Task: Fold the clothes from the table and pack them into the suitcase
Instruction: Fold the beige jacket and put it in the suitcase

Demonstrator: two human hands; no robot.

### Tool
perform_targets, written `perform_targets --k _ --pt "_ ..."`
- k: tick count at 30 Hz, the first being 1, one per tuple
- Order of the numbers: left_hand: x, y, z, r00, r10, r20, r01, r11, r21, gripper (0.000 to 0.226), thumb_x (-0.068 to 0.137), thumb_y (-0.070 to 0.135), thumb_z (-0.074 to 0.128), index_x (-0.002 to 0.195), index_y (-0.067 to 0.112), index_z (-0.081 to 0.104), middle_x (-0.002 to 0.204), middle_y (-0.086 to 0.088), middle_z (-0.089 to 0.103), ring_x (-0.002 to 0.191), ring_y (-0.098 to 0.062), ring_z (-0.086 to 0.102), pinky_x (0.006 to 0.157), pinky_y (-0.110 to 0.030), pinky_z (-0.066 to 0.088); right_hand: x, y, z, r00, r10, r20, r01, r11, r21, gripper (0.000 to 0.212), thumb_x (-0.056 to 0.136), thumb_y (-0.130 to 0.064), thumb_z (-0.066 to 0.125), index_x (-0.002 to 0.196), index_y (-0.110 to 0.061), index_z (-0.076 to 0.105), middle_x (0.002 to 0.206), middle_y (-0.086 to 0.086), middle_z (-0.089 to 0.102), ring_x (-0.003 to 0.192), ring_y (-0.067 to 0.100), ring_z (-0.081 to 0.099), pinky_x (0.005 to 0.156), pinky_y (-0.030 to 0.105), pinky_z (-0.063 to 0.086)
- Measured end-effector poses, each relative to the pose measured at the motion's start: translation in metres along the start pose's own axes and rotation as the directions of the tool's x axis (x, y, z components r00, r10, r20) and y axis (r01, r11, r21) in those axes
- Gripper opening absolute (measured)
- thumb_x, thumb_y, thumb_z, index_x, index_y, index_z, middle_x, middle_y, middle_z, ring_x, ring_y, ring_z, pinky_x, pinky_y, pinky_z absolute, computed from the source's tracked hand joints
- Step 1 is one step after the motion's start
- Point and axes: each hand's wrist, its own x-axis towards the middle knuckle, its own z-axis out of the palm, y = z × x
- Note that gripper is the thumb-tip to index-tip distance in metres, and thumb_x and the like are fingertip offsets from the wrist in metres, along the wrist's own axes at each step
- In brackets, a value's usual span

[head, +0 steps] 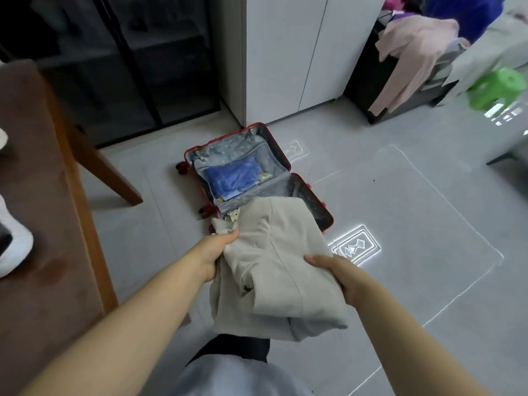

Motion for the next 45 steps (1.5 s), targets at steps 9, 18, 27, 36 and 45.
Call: perform_targets --k 9,18,27,36,45 --pt "0.099 0.025 0.021 0.953 -0.257 -0.161 0.254 0.966 -0.039 0.022 0.095 0.020 0.052 0.090 0.002 0.064 0.079 -0.014 0.064 0.071 -0.028 0.058 0.060 -0.033 0.046 0.097 -0.060 -0.028 0.971 0.226 -0.073 -0.233 0.968 -0.098 0.051 0.074 -0.032 0.078 0.112 -0.005 0.058 0.102 0.015 0.068 0.091 0.031 0.066 0.067 0.035 0.053" --pt "0.174 0.027 0.040 0.931 -0.256 -0.261 0.203 0.956 -0.213 0.016 0.097 0.017 0.050 0.097 0.004 0.060 0.079 -0.014 0.064 0.071 -0.027 0.059 0.059 -0.032 0.045 0.180 -0.087 -0.064 0.943 0.317 0.100 -0.283 0.923 -0.259 0.099 0.035 -0.052 0.092 0.119 -0.013 0.058 0.105 0.008 0.072 0.096 0.026 0.069 0.075 0.036 0.057" --pt "0.302 -0.022 0.080 0.919 -0.121 -0.375 0.016 0.963 -0.270 0.022 0.094 0.029 0.055 0.111 0.016 0.057 0.107 -0.010 0.065 0.102 -0.027 0.060 0.097 -0.042 0.046 0.327 -0.106 -0.135 0.910 0.407 0.077 -0.318 0.806 -0.499 0.092 0.044 -0.050 0.092 0.122 -0.019 0.055 0.111 0.004 0.070 0.101 0.026 0.067 0.089 0.043 0.054" --pt "0.481 -0.085 0.070 0.943 -0.060 -0.328 0.032 0.995 -0.090 0.056 0.077 0.050 0.070 0.122 0.020 0.055 0.121 -0.002 0.061 0.112 -0.024 0.056 0.102 -0.042 0.043 0.483 -0.019 -0.158 0.988 0.096 -0.119 -0.145 0.827 -0.544 0.070 0.065 -0.030 0.084 0.124 -0.020 0.048 0.112 -0.002 0.059 0.099 0.021 0.058 0.087 0.044 0.051" --pt "0.662 -0.118 -0.003 0.960 0.112 -0.257 -0.135 0.988 -0.074 0.039 0.092 0.032 0.057 0.129 0.028 0.046 0.120 0.005 0.058 0.113 -0.017 0.053 0.105 -0.036 0.038 0.666 0.034 -0.156 0.997 0.041 0.067 0.008 0.801 -0.598 0.079 0.056 -0.031 0.090 0.121 -0.027 0.046 0.114 -0.006 0.061 0.098 0.013 0.061 0.080 0.031 0.055"
